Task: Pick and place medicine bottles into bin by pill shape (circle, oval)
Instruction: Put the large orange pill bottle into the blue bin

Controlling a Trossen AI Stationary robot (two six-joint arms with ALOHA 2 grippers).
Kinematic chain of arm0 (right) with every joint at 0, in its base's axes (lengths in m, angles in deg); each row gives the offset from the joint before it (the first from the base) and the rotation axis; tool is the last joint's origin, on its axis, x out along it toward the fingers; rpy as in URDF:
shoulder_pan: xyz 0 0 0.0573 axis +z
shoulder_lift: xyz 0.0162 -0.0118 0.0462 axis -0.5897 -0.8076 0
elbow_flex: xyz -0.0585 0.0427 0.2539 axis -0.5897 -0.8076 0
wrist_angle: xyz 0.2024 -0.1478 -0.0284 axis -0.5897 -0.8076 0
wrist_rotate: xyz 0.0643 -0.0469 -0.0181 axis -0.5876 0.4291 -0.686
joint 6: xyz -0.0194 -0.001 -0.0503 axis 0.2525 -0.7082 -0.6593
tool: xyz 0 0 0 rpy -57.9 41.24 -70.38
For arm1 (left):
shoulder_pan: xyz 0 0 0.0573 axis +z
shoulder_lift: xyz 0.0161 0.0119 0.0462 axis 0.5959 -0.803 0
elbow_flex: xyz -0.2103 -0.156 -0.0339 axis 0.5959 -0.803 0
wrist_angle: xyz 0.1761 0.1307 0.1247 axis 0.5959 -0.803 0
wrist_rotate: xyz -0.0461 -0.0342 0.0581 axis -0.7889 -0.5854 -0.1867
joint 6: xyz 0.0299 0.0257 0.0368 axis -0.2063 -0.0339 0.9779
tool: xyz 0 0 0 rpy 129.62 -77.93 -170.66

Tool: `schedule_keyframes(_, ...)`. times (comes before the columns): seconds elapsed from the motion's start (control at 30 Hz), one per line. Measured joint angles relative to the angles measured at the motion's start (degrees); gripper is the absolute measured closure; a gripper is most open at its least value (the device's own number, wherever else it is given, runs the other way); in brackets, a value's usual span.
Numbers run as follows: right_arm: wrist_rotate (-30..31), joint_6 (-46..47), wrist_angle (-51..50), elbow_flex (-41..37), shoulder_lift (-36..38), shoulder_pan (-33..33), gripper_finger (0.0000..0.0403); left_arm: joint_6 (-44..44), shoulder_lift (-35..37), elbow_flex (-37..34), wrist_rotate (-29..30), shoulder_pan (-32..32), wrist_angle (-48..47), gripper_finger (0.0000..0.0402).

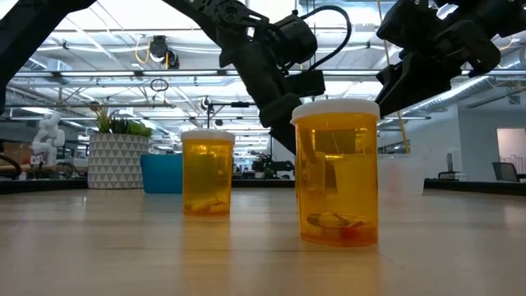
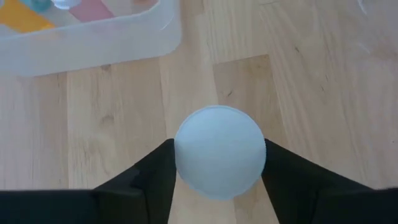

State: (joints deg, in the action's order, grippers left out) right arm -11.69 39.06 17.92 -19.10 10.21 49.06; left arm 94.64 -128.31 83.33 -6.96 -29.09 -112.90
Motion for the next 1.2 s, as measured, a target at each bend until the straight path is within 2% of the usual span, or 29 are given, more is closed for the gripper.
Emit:
schedule_keyframes(0.33,0.02,0.0,-0.93,0.0,0.0,0.0,0.03,-1.71,3.7,0.35,0.67,-0.1,-5.41,0.0178)
schedule_keyframes(0.63,0.04,0.23,-0.8,0.0,0.0,0.0,0.03,-4.47,14.55,0.35,8.52,0.68,-17.53,0.0177)
schedule_keyframes(0.93,0.07,0.2,-0.34,0.07,0.0,0.0,0.03,-7.06,26.19,0.24,12.65,5.01,-28.33,0.0177)
schedule_keyframes(1.2,0.07,0.2,0.12,0.04,0.0,0.0,0.03,-9.09,28.08,-0.59,14.01,11.5,-31.68,0.0177)
